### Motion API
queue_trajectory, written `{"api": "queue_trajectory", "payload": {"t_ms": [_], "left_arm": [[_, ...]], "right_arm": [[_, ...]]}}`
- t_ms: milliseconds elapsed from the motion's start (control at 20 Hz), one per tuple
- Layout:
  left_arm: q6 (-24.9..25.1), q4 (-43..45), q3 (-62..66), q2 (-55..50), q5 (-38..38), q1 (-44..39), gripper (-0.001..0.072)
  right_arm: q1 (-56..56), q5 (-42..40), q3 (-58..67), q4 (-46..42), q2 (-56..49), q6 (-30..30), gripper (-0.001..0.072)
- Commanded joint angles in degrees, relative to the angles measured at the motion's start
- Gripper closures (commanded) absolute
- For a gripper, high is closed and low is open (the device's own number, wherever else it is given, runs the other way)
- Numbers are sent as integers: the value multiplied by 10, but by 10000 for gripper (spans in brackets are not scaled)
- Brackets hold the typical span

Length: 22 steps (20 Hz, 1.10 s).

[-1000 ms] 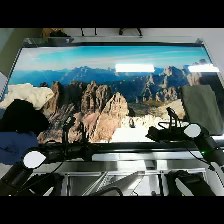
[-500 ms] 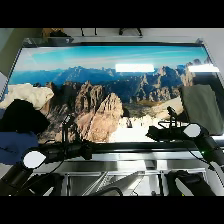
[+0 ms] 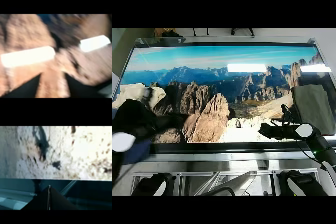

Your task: Fold the shirts.

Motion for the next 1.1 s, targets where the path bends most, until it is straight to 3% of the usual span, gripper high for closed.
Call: {"api": "queue_trajectory", "payload": {"t_ms": [0,50,150,200,350,500,600,750,900,1050], "left_arm": [[24,103,149,-95,-68,252,32],[57,103,181,-129,-68,310,32],[121,104,239,-211,-45,393,32],[142,104,263,-255,-12,416,32],[176,105,353,-407,31,427,31],[189,107,455,-558,28,384,31],[197,154,516,-639,36,350,31],[189,263,587,-729,35,308,31],[175,274,641,-798,17,290,33],[127,334,662,-843,-19,284,34]], "right_arm": [[1,-21,0,1,0,-4,684],[1,-21,0,-2,0,-4,649],[1,-22,0,-3,-2,-3,217],[0,-26,0,-3,-3,-3,173],[0,-28,0,-3,-4,-4,173],[0,-36,0,-3,-4,-3,173],[0,-36,0,-3,-4,-3,172],[0,-36,0,-3,-4,-3,172],[0,-36,0,-3,-4,-3,173],[0,-36,0,-3,-4,-3,172]]}}
